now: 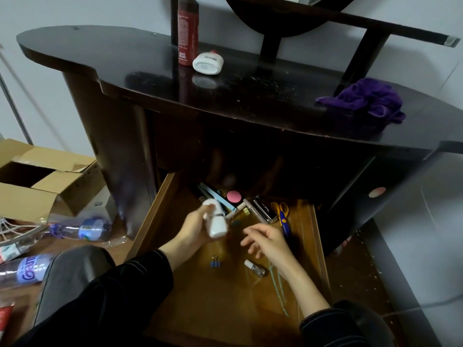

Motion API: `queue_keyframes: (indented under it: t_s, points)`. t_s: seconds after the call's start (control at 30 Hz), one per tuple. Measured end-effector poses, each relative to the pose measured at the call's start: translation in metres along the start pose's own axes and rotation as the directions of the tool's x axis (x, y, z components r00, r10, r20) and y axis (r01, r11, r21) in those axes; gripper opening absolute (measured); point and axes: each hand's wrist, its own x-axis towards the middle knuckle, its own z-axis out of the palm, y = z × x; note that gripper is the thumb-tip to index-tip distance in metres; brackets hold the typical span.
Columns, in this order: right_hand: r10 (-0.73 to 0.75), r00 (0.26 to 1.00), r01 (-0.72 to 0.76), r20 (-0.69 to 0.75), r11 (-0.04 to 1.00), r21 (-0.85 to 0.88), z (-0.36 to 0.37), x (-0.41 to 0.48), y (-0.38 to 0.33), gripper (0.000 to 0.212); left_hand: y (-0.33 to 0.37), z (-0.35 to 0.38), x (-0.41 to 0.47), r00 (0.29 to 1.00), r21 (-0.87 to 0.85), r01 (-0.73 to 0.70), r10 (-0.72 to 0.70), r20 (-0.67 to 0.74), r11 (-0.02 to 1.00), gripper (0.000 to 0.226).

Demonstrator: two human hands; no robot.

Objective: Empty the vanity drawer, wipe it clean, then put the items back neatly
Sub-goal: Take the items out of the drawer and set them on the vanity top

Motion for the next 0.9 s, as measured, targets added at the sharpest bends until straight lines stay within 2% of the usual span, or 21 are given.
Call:
queue_keyframes:
  t_s: [0.03, 0.1, 0.2, 0.3, 0.4, 0.47, 0.53, 0.57, 0.63, 0.8, 0.9]
  points:
    - [-0.006, 0.996, -0.001, -0.089, 0.997, -0.079, -0.004, 0.001, 0.003, 0.010, 0.006, -0.003, -0.001, 1.000, -0.071, -0.006, 0.004, -0.020, 0.997, 0.023]
    - [-0.007, 0.969, -0.044, -0.245, 0.979, -0.200, -0.011, 0.004, 0.009, 0.011, 0.015, -0.010, -0.002, 0.996, -0.084, -0.050, 0.044, -0.073, 0.995, 0.023]
    - [-0.003, 0.947, -0.096, -0.321, 0.951, -0.293, -0.016, 0.006, 0.017, 0.012, 0.018, -0.014, -0.002, 0.988, -0.055, -0.075, 0.067, -0.138, 0.996, 0.026]
    - [0.019, 0.991, -0.081, -0.136, 0.878, -0.471, -0.012, 0.006, 0.020, 0.009, 0.015, -0.011, -0.001, 0.986, -0.024, -0.060, 0.055, -0.158, 0.998, 0.031]
    - [0.113, 0.993, -0.045, 0.042, 0.672, -0.739, -0.001, 0.004, 0.024, 0.026, 0.010, -0.009, 0.003, 0.984, 0.087, -0.079, 0.091, -0.151, 0.993, 0.020]
    - [0.119, 0.991, -0.012, 0.055, 0.500, -0.866, 0.005, 0.002, 0.027, 0.027, 0.008, -0.007, 0.004, 0.986, 0.174, -0.089, 0.112, -0.127, 0.981, 0.022]
    - [0.096, 0.995, -0.019, 0.025, 0.438, -0.899, 0.008, 0.002, 0.029, 0.022, 0.006, -0.006, 0.005, 0.985, 0.255, -0.100, 0.132, -0.109, 0.962, 0.028]
    - [0.080, 0.997, -0.029, 0.009, 0.457, -0.889, 0.008, 0.004, 0.030, 0.020, 0.005, -0.006, 0.004, 0.985, 0.290, -0.108, 0.143, -0.100, 0.951, 0.030]
    - [0.052, 0.998, -0.050, -0.025, 0.556, -0.830, 0.006, 0.006, 0.030, 0.017, 0.004, -0.004, 0.002, 0.984, 0.357, -0.131, 0.165, -0.066, 0.925, 0.032]
    - [-0.042, 0.989, -0.056, -0.142, 0.784, -0.618, -0.003, 0.003, 0.022, 0.013, 0.004, -0.001, -0.010, 0.975, 0.493, -0.208, 0.220, 0.035, 0.845, 0.021]
    - [-0.096, 0.984, 0.001, -0.152, 0.849, -0.528, -0.003, -0.012, 0.002, 0.012, 0.009, 0.001, -0.028, 0.960, 0.570, -0.276, 0.254, 0.119, 0.774, 0.025]
